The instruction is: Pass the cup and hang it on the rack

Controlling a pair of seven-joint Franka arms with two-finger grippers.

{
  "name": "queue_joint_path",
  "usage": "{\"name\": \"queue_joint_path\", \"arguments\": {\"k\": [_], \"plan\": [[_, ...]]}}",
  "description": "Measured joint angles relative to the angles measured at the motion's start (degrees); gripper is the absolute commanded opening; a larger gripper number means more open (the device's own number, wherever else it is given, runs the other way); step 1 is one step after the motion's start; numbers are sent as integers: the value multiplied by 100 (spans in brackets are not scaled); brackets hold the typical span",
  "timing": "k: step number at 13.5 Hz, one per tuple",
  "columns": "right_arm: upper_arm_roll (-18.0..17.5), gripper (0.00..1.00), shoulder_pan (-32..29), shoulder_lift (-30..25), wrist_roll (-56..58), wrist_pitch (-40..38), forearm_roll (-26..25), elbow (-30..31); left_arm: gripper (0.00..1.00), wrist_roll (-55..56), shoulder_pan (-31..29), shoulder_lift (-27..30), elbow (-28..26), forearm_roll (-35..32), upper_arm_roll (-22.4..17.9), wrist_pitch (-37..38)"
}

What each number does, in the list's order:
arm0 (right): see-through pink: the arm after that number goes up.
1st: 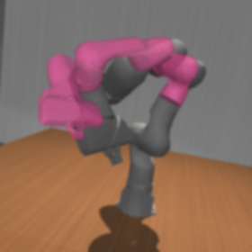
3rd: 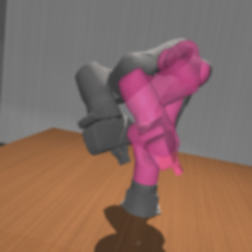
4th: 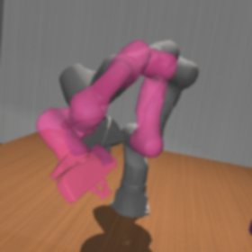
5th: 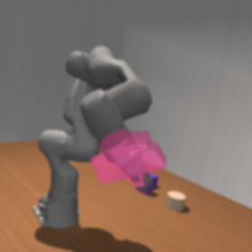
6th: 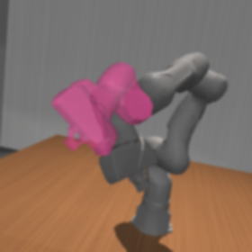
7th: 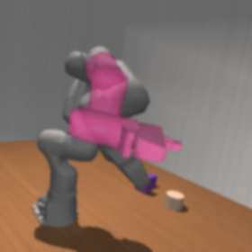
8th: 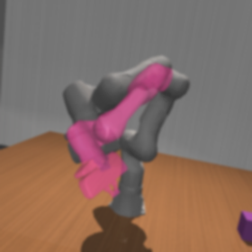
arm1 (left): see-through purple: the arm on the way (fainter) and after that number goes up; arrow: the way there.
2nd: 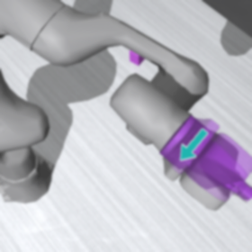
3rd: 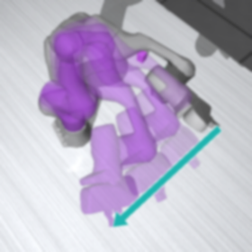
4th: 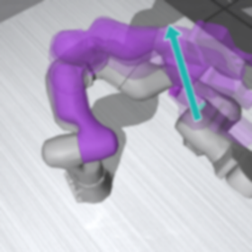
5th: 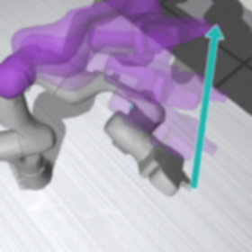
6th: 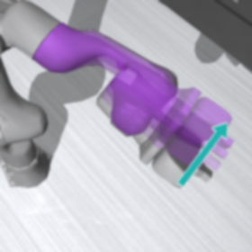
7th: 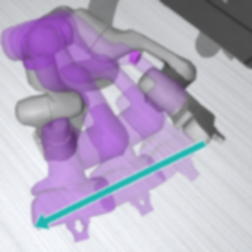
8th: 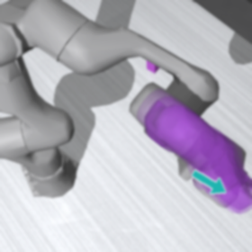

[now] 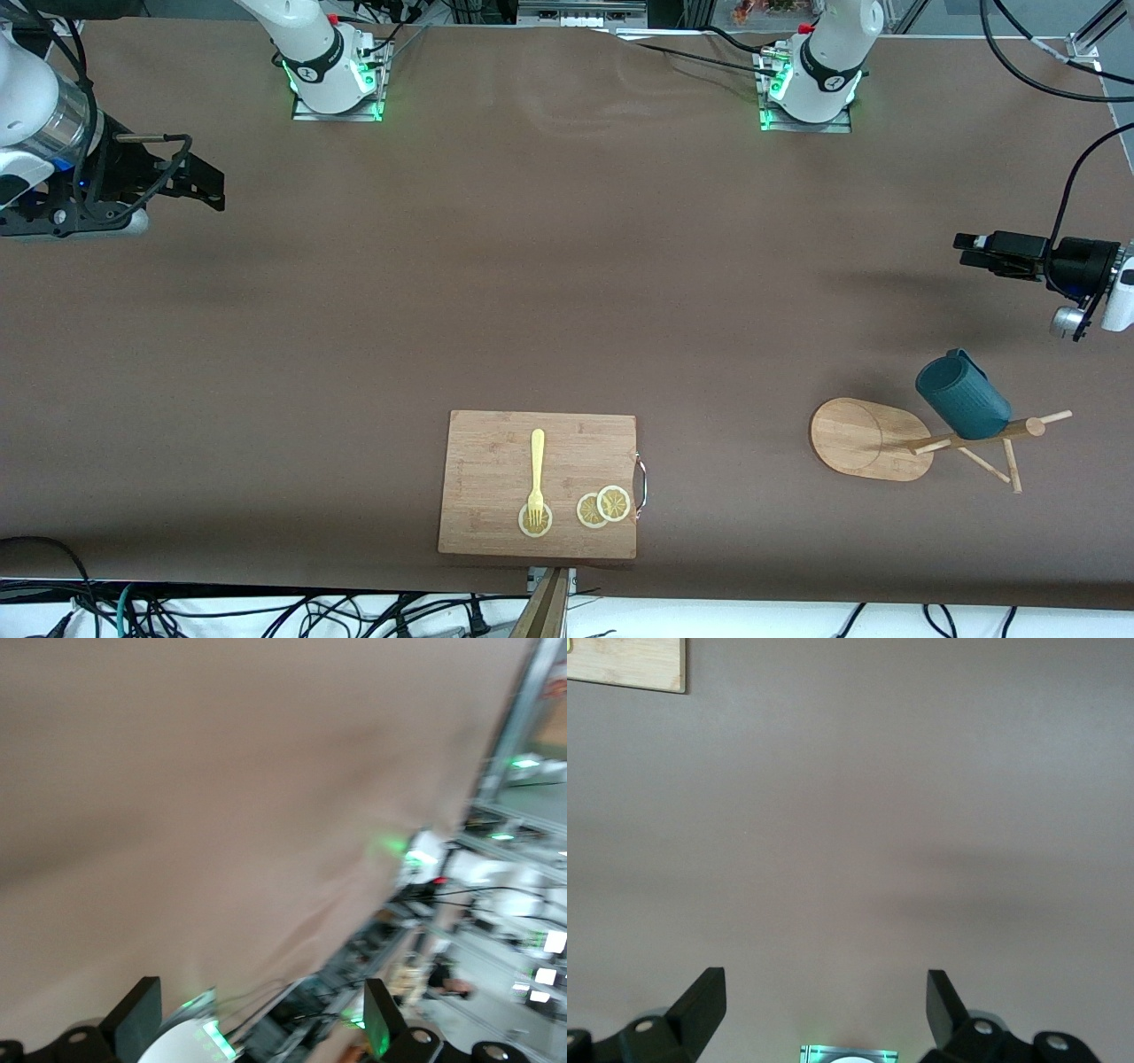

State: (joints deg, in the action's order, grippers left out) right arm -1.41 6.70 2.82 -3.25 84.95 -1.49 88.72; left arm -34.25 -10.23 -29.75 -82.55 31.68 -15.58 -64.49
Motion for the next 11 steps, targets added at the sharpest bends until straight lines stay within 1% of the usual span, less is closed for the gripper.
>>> {"name": "queue_joint_path", "arguments": {"k": [3, 5, 6, 7, 9, 10, 11], "plan": [[0, 100, -1, 0, 0, 1, 0, 0, 100, 589, 665, 185, 497, -1031, 44, -368], [0, 100, -1, 0, 0, 1, 0, -1, 100, 850, 1026, 284, 774, -1691, 204, -632], [0, 100, -1, 0, 0, 1, 0, -1, 100, 922, 1129, 337, 882, -1944, 298, -896], [0, 100, -1, 0, 0, 1, 0, 0, 100, 944, 1187, 400, 967, -2135, 367, -1335], [-1, 100, -1, 0, 0, 1, 0, -1, 100, 946, 1210, 564, 1062, -2207, 399, -2344], [-2, 100, -1, 0, 0, 1, 0, -1, 100, 946, 1207, 684, 1091, -2210, 399, -2588], [-4, 100, -1, 0, 0, 1, 0, -2, 100, 946, 1209, 812, 1102, -2246, 409, -2633]]}}
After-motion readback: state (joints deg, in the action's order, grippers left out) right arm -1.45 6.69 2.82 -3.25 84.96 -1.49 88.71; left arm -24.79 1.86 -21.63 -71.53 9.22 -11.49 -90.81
